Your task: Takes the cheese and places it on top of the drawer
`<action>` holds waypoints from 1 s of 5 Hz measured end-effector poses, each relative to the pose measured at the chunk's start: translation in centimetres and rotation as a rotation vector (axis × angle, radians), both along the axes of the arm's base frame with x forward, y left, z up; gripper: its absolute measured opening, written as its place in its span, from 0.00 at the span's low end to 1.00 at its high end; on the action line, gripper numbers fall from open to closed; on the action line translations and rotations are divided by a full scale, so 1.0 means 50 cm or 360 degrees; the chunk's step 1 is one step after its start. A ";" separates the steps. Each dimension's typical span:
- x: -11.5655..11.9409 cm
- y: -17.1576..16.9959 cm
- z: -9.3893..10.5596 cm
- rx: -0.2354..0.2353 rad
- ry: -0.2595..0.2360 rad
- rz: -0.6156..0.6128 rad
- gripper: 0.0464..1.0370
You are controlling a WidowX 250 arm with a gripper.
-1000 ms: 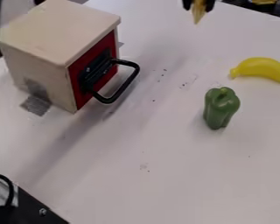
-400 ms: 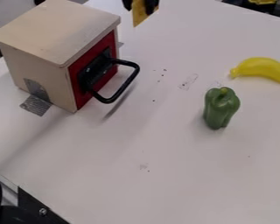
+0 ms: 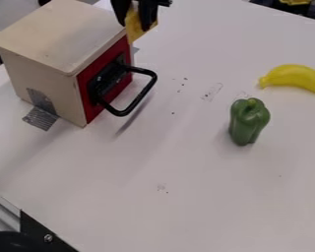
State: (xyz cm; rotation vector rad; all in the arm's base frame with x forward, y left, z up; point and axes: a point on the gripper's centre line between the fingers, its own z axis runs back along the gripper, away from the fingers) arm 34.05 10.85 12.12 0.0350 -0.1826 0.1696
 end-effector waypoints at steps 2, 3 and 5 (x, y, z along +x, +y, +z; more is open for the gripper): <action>-0.036 0.039 0.050 -0.0047 -0.0099 0.0007 0.44; -0.049 0.047 0.049 -0.0034 -0.0074 -0.0002 0.44; -0.069 0.066 0.017 0.0021 0.0065 -0.0019 0.44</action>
